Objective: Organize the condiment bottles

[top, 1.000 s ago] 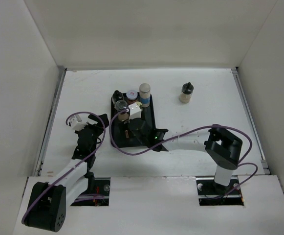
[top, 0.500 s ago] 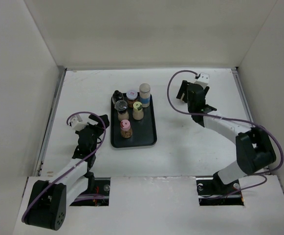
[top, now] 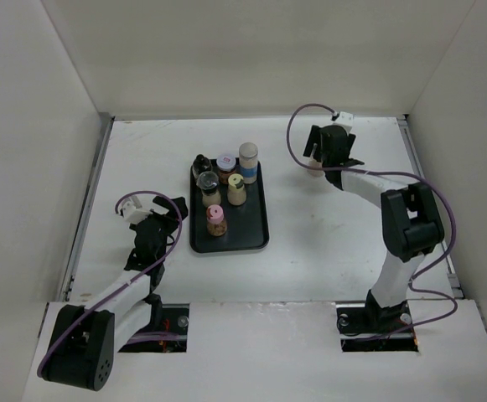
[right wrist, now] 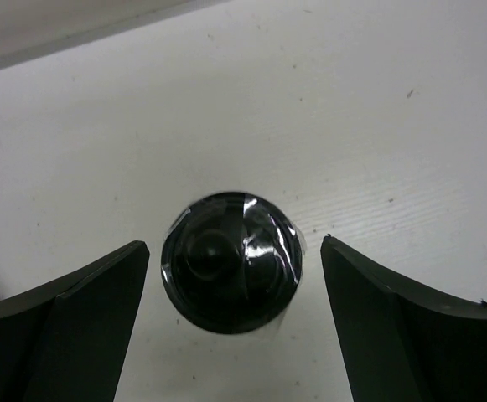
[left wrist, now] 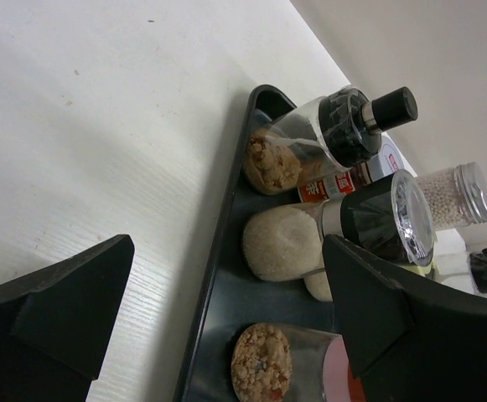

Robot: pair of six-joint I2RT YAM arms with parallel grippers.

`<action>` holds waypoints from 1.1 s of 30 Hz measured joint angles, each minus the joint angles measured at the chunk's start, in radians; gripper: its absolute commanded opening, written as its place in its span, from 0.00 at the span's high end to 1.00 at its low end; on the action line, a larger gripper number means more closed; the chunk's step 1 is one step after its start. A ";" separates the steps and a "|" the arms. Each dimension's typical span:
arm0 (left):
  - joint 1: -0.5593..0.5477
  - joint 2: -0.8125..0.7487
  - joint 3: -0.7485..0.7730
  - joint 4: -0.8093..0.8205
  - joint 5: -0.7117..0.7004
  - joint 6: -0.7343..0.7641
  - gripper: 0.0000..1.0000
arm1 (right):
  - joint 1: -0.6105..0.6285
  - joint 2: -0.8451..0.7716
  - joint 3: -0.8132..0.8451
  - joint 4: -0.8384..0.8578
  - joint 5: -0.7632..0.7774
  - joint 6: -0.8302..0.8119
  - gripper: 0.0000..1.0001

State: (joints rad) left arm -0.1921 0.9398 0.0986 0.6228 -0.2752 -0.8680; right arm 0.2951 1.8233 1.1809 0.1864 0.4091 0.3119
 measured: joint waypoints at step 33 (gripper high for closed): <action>0.006 0.023 0.000 -0.003 0.011 -0.001 0.00 | 0.575 -0.393 -0.254 -0.008 -0.010 0.103 0.50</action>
State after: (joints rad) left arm -0.1856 0.9627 0.0986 0.6193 -0.2642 -0.8692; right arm 0.8696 1.4303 0.9264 0.1787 0.3992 0.4152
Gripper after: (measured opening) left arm 0.997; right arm 0.714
